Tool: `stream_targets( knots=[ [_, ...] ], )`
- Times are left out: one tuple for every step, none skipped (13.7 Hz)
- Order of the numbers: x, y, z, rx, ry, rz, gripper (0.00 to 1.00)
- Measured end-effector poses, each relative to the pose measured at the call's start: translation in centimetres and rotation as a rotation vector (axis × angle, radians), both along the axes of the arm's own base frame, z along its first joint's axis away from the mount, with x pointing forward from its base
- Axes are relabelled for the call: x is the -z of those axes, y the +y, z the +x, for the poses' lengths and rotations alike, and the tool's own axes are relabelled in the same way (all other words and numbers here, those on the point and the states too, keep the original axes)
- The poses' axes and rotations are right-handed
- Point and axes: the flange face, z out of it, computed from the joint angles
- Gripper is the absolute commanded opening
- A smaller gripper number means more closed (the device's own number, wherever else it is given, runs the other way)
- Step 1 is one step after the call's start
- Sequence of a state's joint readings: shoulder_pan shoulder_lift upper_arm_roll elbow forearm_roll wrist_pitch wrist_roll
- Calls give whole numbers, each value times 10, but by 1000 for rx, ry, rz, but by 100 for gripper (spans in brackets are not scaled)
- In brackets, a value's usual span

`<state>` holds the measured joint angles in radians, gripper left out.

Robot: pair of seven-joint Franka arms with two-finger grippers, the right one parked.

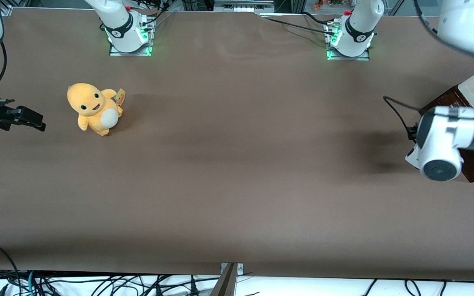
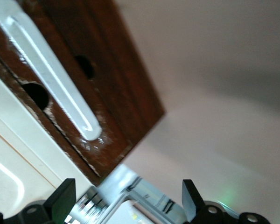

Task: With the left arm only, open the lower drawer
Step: 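Lower the open left gripper toward the lower drawer's white handle, then close the left gripper around the white bar handle of the lower drawer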

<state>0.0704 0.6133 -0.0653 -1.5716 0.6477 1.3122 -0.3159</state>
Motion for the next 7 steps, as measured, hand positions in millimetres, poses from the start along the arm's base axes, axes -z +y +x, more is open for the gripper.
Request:
stream_targets(
  knots=[
    [20, 5, -1, 5, 19, 56, 100],
    [37, 9, -2, 17, 36, 107, 100],
    [48, 16, -4, 35, 61, 161, 100],
    [56, 24, -5, 57, 81, 211, 100],
    [63, 32, -6, 75, 96, 259, 100],
    [68, 41, -7, 84, 104, 300, 100],
    [74, 51, -8, 90, 108, 336, 100]
  ],
)
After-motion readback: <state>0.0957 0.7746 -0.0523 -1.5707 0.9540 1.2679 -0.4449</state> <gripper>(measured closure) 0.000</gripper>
